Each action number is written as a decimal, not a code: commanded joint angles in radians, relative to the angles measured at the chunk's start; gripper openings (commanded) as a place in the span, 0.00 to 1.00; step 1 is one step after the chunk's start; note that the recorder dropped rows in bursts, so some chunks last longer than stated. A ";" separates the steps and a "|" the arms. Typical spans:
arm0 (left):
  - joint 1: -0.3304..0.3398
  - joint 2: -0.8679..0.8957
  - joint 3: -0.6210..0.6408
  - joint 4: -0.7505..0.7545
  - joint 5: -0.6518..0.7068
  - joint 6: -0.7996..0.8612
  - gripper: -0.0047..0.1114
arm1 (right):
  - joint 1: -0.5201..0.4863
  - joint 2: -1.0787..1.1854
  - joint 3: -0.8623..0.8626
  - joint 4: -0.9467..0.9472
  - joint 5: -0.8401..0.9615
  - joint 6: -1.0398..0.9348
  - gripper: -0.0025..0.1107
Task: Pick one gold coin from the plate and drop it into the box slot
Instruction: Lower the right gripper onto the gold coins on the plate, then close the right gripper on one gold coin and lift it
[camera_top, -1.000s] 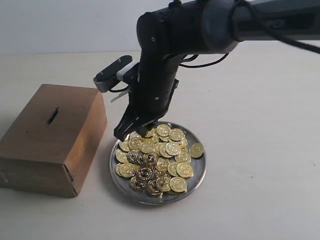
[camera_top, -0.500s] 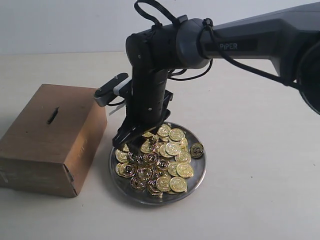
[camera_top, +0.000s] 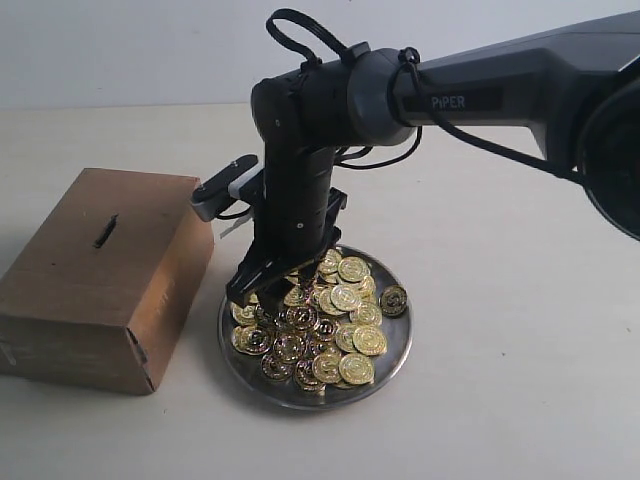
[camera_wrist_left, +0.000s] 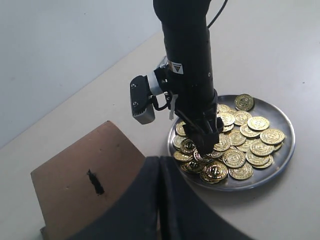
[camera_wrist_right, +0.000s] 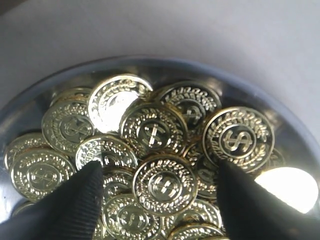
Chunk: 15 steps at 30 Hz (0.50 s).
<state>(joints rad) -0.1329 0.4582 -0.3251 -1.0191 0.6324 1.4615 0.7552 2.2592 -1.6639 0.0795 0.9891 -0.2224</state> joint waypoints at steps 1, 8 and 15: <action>-0.007 0.003 0.002 -0.017 0.002 0.000 0.04 | 0.000 0.009 -0.009 -0.003 -0.003 0.008 0.57; -0.007 0.003 0.002 -0.017 0.002 0.000 0.04 | 0.000 0.011 -0.009 -0.003 0.003 0.027 0.57; -0.007 0.003 0.002 -0.017 0.002 0.000 0.04 | 0.000 0.011 -0.009 -0.010 0.018 0.046 0.51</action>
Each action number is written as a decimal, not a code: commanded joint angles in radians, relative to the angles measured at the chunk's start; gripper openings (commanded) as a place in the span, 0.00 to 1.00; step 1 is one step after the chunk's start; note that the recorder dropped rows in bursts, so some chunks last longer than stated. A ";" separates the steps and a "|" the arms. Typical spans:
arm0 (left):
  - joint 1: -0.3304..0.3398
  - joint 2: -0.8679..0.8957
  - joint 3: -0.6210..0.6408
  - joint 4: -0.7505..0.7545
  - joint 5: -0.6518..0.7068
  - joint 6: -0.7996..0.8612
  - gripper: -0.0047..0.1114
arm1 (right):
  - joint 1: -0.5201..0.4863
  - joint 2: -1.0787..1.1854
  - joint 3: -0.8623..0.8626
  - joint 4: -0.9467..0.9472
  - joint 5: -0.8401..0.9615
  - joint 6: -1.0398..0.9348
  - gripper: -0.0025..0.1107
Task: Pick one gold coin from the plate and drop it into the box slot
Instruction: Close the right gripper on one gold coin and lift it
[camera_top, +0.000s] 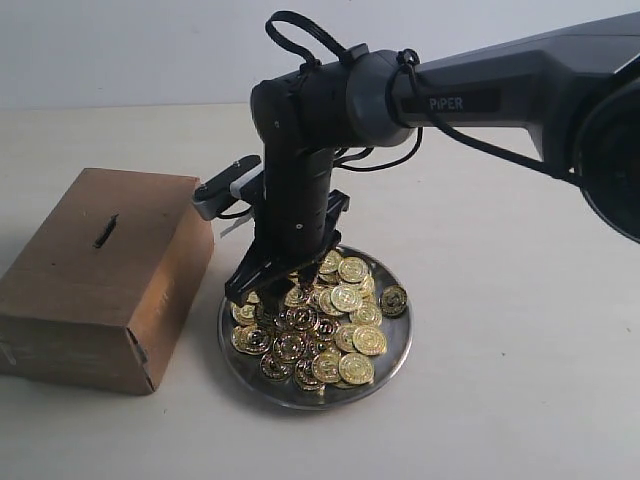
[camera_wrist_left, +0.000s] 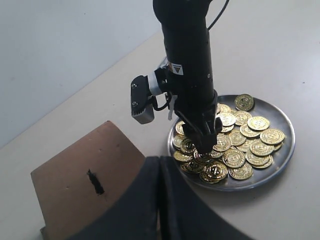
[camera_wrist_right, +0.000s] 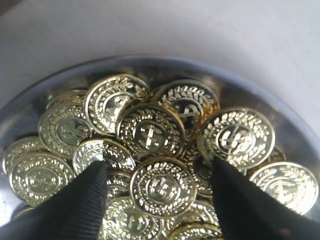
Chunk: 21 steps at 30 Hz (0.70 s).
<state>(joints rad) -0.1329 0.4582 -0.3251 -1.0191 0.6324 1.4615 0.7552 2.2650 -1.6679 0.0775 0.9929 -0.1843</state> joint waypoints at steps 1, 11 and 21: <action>-0.007 0.003 0.002 -0.017 0.002 0.000 0.04 | 0.000 0.005 -0.005 -0.008 0.019 0.008 0.51; -0.007 0.003 0.002 -0.017 0.000 0.000 0.04 | 0.000 0.005 -0.005 -0.008 0.028 0.008 0.50; -0.007 0.003 0.002 -0.017 0.000 0.000 0.04 | 0.000 0.005 -0.005 -0.008 0.022 0.014 0.47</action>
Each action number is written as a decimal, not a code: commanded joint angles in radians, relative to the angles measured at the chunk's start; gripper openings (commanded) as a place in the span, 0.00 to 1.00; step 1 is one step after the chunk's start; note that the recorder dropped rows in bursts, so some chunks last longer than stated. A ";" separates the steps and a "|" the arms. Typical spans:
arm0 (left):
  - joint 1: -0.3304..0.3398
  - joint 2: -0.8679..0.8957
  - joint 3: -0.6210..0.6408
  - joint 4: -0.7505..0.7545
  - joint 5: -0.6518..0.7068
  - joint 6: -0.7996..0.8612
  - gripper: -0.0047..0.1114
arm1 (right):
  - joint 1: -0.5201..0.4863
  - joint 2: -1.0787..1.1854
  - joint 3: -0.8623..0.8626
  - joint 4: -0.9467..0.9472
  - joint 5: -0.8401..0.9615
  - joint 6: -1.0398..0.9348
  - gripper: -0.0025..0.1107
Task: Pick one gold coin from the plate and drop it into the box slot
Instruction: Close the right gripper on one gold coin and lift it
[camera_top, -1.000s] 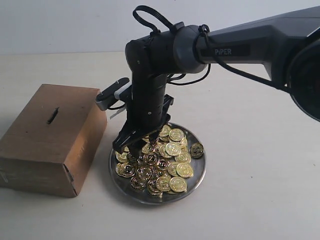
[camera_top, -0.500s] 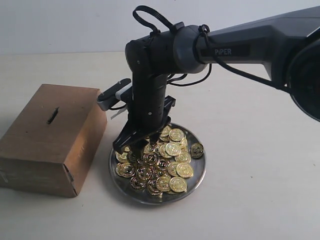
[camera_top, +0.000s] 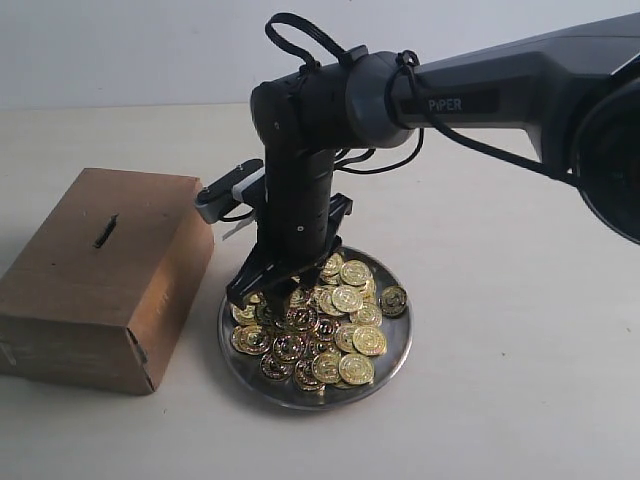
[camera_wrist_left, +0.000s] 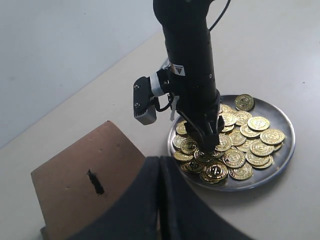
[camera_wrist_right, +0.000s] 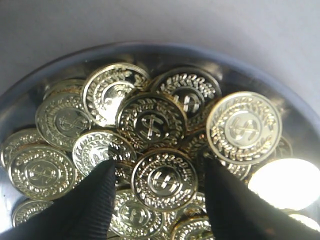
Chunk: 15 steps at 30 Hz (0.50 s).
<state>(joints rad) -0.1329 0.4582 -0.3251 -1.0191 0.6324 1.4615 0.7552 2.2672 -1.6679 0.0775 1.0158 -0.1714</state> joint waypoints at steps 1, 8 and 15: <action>-0.007 0.003 0.002 -0.017 0.000 0.000 0.04 | 0.000 0.003 -0.005 -0.008 -0.001 0.001 0.47; -0.007 0.003 0.002 -0.017 0.000 0.000 0.04 | 0.000 0.007 -0.005 -0.012 -0.006 0.025 0.47; -0.007 0.003 0.002 -0.017 0.000 0.000 0.04 | 0.000 0.038 -0.005 -0.032 0.000 0.028 0.32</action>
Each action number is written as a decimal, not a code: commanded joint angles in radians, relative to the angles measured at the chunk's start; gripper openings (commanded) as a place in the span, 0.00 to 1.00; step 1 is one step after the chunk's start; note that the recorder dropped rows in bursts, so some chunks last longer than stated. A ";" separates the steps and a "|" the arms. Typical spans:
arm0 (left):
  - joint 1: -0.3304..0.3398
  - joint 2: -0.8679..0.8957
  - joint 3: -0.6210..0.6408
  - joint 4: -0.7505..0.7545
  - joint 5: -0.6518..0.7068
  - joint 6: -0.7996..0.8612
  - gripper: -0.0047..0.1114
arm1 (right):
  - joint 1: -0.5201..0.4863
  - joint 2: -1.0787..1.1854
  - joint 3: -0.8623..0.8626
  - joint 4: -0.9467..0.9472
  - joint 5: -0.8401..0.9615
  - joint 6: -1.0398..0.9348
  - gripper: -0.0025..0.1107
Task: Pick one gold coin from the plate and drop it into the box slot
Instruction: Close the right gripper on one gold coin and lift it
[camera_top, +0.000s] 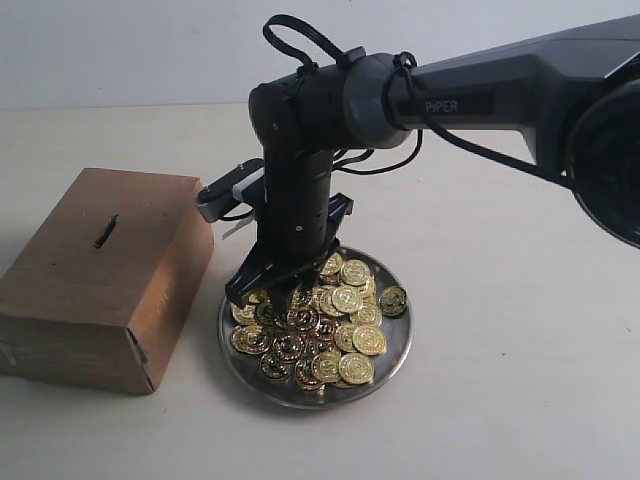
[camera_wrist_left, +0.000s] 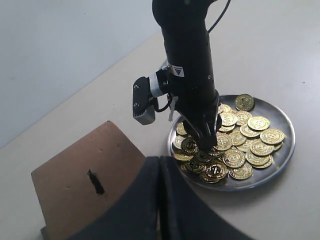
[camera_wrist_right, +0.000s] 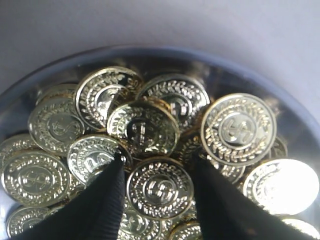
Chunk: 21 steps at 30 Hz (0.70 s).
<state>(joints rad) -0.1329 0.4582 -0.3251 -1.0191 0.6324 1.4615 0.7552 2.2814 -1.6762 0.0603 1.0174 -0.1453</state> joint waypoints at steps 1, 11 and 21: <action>-0.007 0.003 0.002 -0.017 0.000 0.000 0.04 | 0.000 0.024 0.003 -0.015 -0.001 0.001 0.30; -0.007 0.003 0.002 -0.017 0.000 0.000 0.04 | 0.000 0.020 -0.014 -0.017 0.020 -0.009 0.29; -0.008 0.003 0.002 -0.017 0.012 0.110 0.04 | 0.000 -0.085 -0.046 0.034 0.102 -0.126 0.29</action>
<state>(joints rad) -0.1329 0.4582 -0.3251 -1.0191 0.6324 1.4991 0.7552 2.2466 -1.7110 0.0620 1.0906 -0.2208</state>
